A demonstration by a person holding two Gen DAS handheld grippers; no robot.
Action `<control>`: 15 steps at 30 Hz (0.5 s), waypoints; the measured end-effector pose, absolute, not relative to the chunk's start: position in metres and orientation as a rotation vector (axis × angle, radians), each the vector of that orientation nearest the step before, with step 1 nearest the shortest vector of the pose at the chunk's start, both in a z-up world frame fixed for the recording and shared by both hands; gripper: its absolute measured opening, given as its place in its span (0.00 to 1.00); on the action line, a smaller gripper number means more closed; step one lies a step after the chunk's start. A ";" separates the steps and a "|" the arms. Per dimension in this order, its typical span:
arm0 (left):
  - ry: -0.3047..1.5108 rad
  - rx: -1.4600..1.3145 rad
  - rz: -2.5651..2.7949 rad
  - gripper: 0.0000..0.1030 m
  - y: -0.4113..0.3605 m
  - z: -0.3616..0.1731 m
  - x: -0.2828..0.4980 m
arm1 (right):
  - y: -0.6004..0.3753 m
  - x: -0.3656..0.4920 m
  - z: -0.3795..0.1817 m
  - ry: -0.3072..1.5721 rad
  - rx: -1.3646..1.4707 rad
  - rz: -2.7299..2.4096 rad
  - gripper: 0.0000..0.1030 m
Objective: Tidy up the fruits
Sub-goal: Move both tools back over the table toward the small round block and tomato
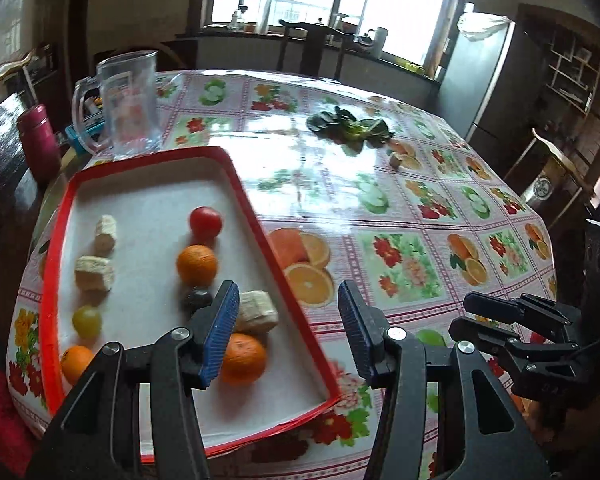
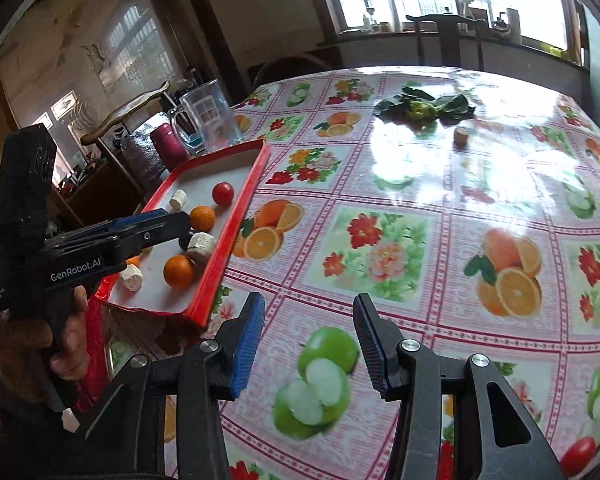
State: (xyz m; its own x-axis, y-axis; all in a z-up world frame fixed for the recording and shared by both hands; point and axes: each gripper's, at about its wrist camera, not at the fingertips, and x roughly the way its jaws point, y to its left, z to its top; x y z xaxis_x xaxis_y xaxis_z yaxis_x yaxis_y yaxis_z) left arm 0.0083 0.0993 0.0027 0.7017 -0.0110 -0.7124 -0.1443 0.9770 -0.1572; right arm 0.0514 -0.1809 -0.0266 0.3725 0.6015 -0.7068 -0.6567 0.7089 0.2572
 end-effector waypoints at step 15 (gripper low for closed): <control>0.825 -0.028 -0.182 0.49 0.016 0.009 0.065 | -0.309 0.023 -0.030 0.863 0.007 0.494 0.47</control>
State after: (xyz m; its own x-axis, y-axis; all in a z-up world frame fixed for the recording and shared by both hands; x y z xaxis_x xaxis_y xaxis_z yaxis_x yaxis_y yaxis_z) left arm 0.0652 0.0157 0.0090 0.6636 -0.1724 -0.7280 0.1503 0.9840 -0.0961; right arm 0.0229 -0.3091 -0.0296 0.5446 0.4194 -0.7263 -0.4136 0.8876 0.2025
